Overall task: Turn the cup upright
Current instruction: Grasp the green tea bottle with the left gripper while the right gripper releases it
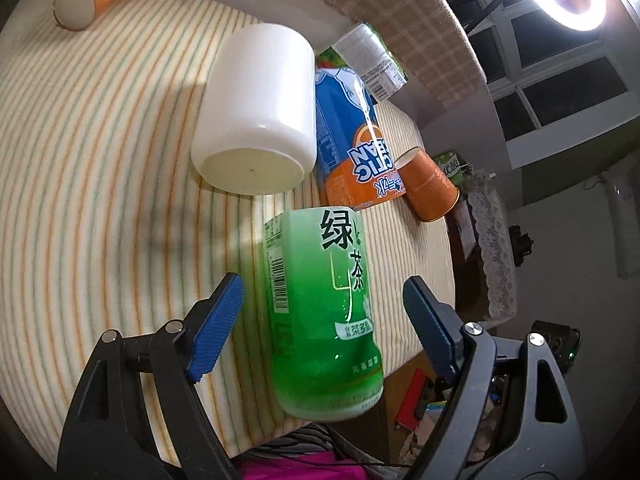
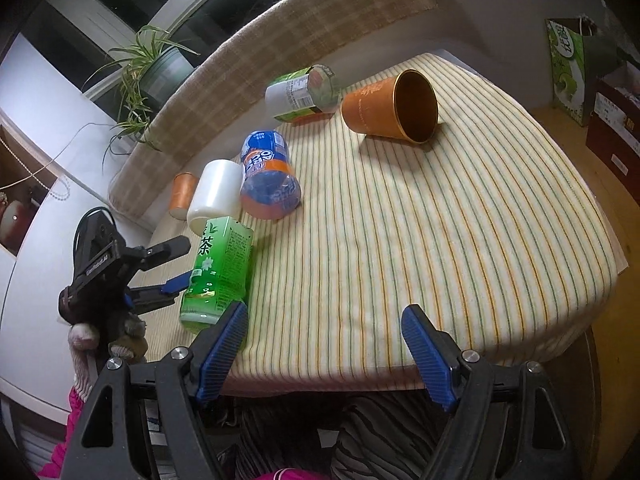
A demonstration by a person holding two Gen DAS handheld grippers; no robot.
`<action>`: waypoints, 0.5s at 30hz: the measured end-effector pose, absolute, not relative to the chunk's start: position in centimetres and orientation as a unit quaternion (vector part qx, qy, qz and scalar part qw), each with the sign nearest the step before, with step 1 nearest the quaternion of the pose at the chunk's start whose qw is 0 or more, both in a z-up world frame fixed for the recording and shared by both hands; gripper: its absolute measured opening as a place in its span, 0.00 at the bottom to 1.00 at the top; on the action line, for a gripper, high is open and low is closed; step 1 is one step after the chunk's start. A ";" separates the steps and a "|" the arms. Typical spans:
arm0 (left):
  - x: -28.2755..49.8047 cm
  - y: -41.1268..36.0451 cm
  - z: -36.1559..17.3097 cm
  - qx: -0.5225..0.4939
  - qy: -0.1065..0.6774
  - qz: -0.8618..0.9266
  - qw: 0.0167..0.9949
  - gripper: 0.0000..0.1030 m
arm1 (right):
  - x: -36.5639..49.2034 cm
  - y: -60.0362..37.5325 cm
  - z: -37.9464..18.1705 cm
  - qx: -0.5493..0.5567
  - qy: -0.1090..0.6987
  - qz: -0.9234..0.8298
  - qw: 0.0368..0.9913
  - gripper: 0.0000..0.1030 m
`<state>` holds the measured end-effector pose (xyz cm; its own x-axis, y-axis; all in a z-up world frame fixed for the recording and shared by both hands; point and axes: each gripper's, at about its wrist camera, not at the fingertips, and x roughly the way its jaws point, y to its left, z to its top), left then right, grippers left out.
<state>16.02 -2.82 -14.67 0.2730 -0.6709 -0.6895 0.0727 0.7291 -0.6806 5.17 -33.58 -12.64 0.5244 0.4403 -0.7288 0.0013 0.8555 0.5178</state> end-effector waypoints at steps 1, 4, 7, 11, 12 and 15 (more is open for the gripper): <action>16.2 -3.0 -14.8 -0.272 0.551 -0.248 0.749 0.81 | 5.2 -33.6 -12.7 0.236 0.470 0.129 0.841 0.79; 16.7 -3.5 -15.1 -0.265 0.553 -0.246 0.750 0.81 | 5.0 -33.9 -12.9 0.238 0.472 0.125 0.840 0.79; 17.2 -3.9 -15.6 -0.264 0.557 -0.244 0.748 0.80 | 5.0 -34.0 -13.1 0.240 0.474 0.122 0.839 0.79; 17.2 -4.2 -15.9 -0.260 0.561 -0.246 0.747 0.74 | 5.0 -34.2 -13.3 0.241 0.474 0.115 0.839 0.79; 17.3 -4.3 -16.0 -0.257 0.561 -0.247 0.747 0.70 | 5.0 -34.3 -13.3 0.241 0.474 0.114 0.839 0.79; 17.3 -4.7 -16.1 -0.252 0.564 -0.251 0.745 0.61 | 5.1 -34.5 -13.4 0.243 0.474 0.111 0.839 0.79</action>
